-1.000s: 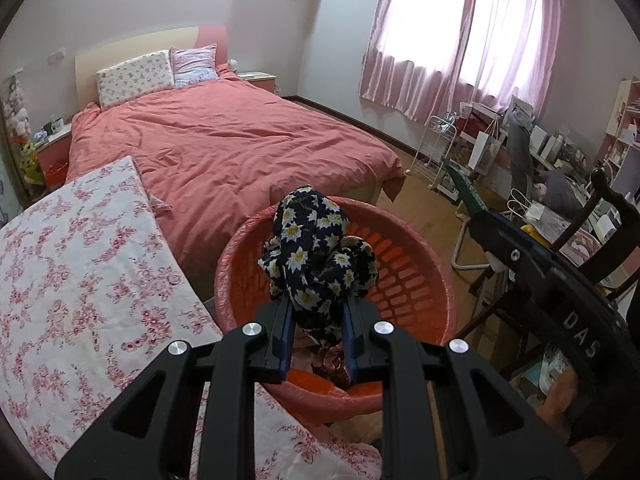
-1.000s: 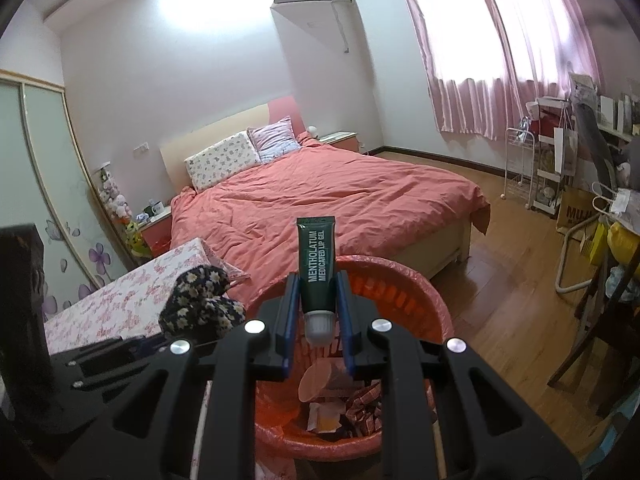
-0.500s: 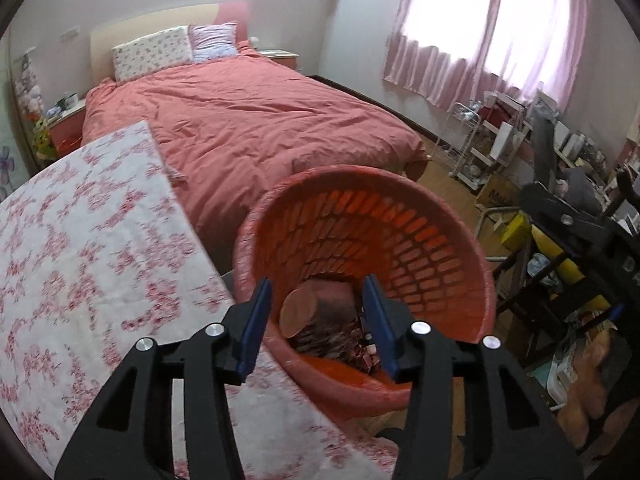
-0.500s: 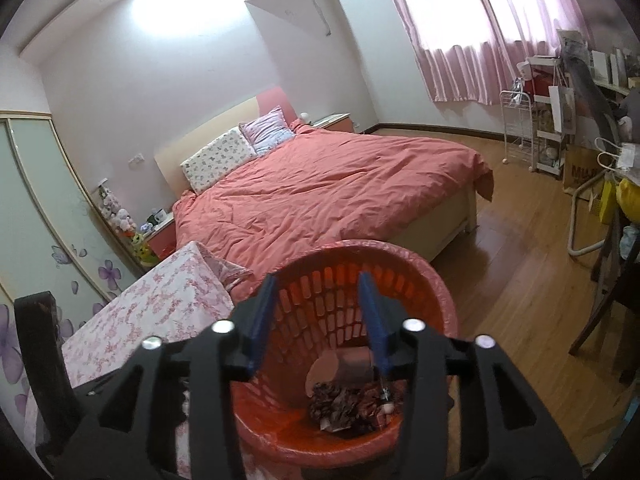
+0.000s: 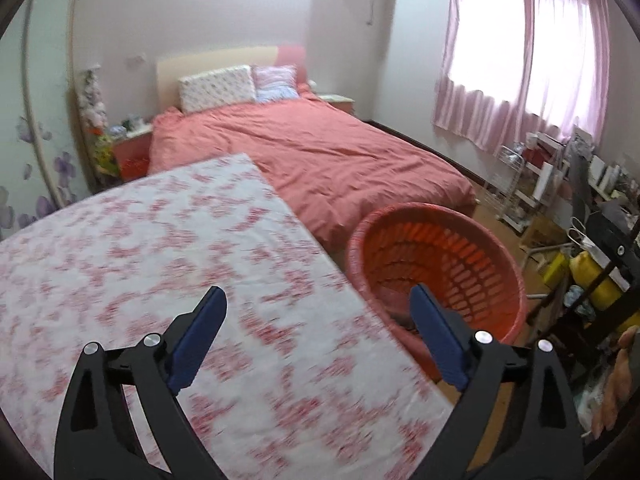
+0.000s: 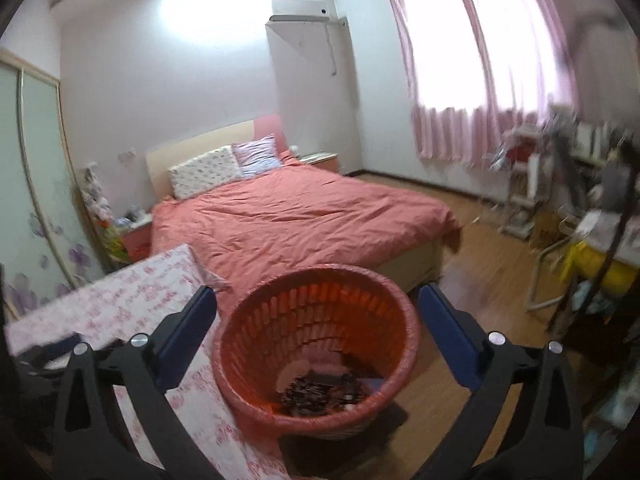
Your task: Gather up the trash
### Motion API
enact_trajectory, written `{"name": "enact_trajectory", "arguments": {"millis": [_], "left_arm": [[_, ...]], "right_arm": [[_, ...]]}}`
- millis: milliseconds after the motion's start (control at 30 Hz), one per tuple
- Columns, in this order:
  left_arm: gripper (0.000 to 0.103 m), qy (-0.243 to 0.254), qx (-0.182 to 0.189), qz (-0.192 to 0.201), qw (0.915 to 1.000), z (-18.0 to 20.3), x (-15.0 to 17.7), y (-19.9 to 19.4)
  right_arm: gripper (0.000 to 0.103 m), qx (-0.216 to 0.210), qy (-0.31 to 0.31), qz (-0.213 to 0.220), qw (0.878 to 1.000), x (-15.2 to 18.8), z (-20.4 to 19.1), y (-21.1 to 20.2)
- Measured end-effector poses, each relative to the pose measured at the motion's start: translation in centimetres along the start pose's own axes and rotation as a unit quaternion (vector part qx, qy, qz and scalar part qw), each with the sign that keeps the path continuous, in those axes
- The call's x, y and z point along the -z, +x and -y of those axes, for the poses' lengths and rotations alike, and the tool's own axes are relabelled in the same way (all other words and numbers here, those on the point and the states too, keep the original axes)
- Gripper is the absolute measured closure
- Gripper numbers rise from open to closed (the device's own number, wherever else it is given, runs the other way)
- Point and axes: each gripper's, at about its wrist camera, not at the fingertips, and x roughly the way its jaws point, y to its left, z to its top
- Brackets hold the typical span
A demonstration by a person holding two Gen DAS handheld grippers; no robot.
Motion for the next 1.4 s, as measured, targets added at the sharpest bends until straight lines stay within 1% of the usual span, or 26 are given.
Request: {"name": "enact_trajectory", "arguments": {"millis": [33, 167, 233, 333, 400, 500, 600, 833, 1000, 1233, 1400], "left_arm": [[0.008, -0.002, -0.008, 0.005, 1.0000, -0.4, 0.4, -0.7], [0.007, -0.012, -0.037, 0.017, 0.9991, -1.6, 2.0, -3.1], [0.003, -0.017, -0.056, 0.020, 0.9981, -2.0, 2.9, -4.2], [0.002, -0.021, -0.091, 0.036, 0.9950, -2.4, 4.0, -5.8], [0.002, -0.023, -0.105, 0.047, 0.9931, -2.7, 4.8, -6.8], [0.002, -0.037, -0.113, 0.053, 0.9915, -3.4, 5.9, -7.9], [0.002, -0.058, -0.108, 0.052, 0.9911, -4.2, 7.0, -8.6], [0.002, -0.063, -0.133, 0.066, 0.9869, -4.6, 9.2, -10.5], [0.002, -0.068, -0.143, 0.079, 0.9842, -5.0, 10.4, -11.8], [0.002, -0.070, -0.154, 0.077, 0.9825, -5.5, 11.7, -12.4], [0.002, -0.074, -0.153, 0.073, 0.9828, -5.6, 12.2, -12.4]], "right_arm": [[0.004, 0.015, -0.014, 0.006, 1.000, 0.4, -0.7, -0.7], [0.004, 0.054, -0.050, 0.022, 0.997, 2.0, -2.4, -3.3], [0.004, 0.058, -0.058, 0.024, 0.996, 2.9, -3.0, -4.5], [0.004, 0.051, -0.065, 0.029, 0.996, 4.3, -3.8, -6.3], [0.004, 0.046, -0.066, 0.032, 0.996, 5.0, -4.1, -7.3], [0.004, 0.030, -0.053, 0.035, 0.998, 6.0, -4.2, -9.0], [0.004, 0.015, -0.055, 0.034, 0.998, 7.0, -4.7, -10.6], [0.004, 0.004, -0.098, 0.037, 0.994, 8.9, -6.9, -12.8], [0.004, -0.004, -0.098, 0.019, 0.995, 9.8, -7.8, -13.5], [0.004, 0.007, -0.088, -0.017, 0.996, 11.0, -8.2, -13.0], [0.004, 0.028, -0.088, -0.032, 0.995, 11.6, -8.1, -12.3]]}}
